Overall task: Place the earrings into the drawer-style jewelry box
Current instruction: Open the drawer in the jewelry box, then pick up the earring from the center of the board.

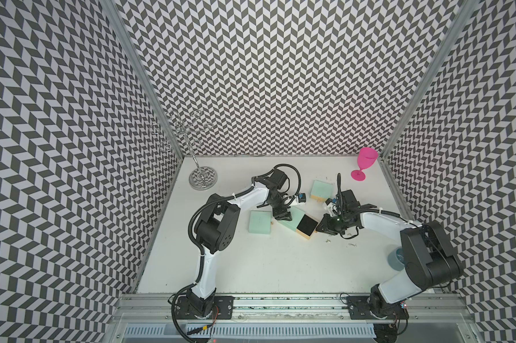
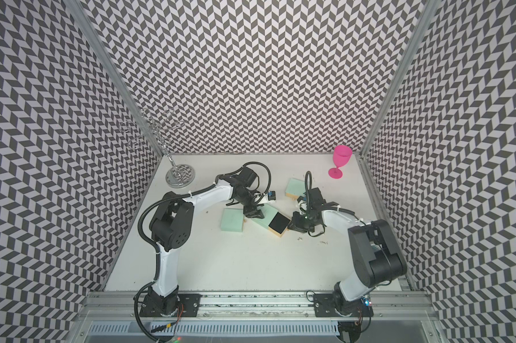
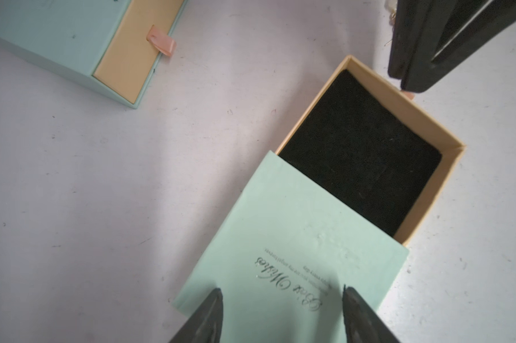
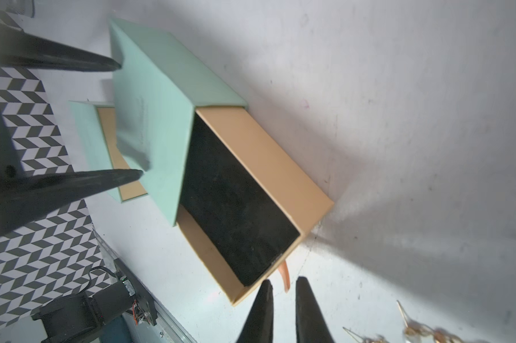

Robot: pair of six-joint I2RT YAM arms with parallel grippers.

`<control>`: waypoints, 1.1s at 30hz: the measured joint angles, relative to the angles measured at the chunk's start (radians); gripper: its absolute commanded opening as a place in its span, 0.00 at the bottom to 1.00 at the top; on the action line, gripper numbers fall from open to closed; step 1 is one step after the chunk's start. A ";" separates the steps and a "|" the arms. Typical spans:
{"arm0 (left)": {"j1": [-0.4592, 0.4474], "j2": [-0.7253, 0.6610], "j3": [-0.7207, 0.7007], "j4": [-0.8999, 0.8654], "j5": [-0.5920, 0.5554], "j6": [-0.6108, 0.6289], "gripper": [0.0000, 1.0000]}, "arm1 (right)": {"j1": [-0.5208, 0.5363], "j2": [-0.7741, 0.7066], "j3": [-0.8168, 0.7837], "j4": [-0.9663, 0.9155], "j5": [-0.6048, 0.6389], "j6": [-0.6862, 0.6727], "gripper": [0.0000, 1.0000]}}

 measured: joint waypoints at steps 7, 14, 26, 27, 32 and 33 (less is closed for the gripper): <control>0.000 -0.002 0.031 -0.053 -0.008 0.001 0.68 | -0.002 -0.065 0.029 -0.098 0.093 -0.021 0.17; 0.007 -0.016 0.161 -0.106 -0.003 -0.008 0.73 | -0.007 -0.109 0.094 -0.259 0.285 -0.051 0.18; 0.027 -0.092 0.321 -0.105 0.064 -0.095 0.74 | -0.008 -0.069 0.117 -0.368 0.364 -0.076 0.20; 0.027 -0.092 0.312 -0.103 0.071 -0.101 0.74 | -0.008 -0.061 0.117 -0.367 0.360 -0.076 0.20; 0.029 -0.092 0.256 -0.103 0.087 -0.123 0.74 | 0.009 -0.013 0.117 -0.357 0.348 -0.076 0.20; 0.031 -0.092 0.248 -0.102 0.089 -0.125 0.74 | 0.016 -0.002 0.118 -0.356 0.348 -0.076 0.20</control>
